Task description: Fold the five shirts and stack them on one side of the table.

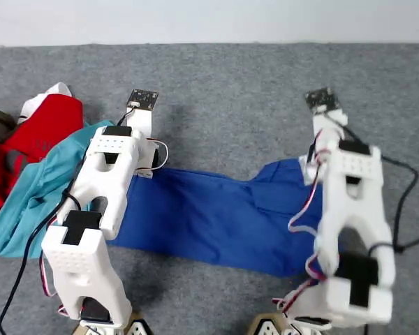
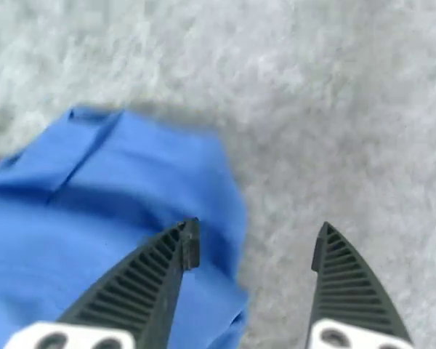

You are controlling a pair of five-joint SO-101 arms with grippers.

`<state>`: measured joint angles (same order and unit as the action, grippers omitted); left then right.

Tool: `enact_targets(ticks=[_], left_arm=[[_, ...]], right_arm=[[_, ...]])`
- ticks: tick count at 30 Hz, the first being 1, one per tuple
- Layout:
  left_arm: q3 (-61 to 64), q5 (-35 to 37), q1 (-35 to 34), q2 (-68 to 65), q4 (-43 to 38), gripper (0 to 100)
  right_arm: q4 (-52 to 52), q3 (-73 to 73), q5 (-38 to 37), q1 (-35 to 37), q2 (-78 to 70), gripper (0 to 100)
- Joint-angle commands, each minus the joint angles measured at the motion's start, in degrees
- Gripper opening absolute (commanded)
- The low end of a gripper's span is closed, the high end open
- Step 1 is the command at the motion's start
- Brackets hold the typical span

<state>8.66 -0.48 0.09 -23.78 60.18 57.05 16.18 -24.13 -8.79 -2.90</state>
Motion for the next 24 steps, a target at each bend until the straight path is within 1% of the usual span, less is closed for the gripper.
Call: enact_targets(ticks=[1,9,15,16,17,19,20,22,24], left_arm=[[-0.48,0.35,-0.79,0.26,-0.79,2],[-0.48,0.35,-0.79,0.26,-0.79,2],[-0.48,0.35,-0.79,0.26,-0.79,2],[-0.48,0.35,-0.79,0.26,-0.79,2],[-0.48,0.35,-0.79,0.26,-0.79,2],[-0.48,0.35,-0.79,0.26,-0.79,2],[-0.48,0.35,-0.79,0.18,-0.79,2],[-0.48,0.35,-0.79,0.18,-0.79,2],[-0.48,0.35,-0.79,0.18,-0.79,2]], right_arm=[[5.41,-15.30,0.62,2.24,-8.66,24.8],[13.23,-35.43,0.62,5.93,-29.05,24.8],[13.76,-42.29,0.62,4.09,-38.99,24.2],[13.85,-43.08,0.44,3.82,-39.78,22.0],[14.20,-43.78,-0.53,3.56,-40.66,17.7],[14.73,-43.96,-3.08,3.38,-41.19,4.9],[14.73,-43.96,-3.08,3.30,-41.27,0.0],[14.81,-43.96,-2.55,3.12,-41.10,4.4],[14.81,-44.04,-2.29,3.30,-40.22,2.0]])
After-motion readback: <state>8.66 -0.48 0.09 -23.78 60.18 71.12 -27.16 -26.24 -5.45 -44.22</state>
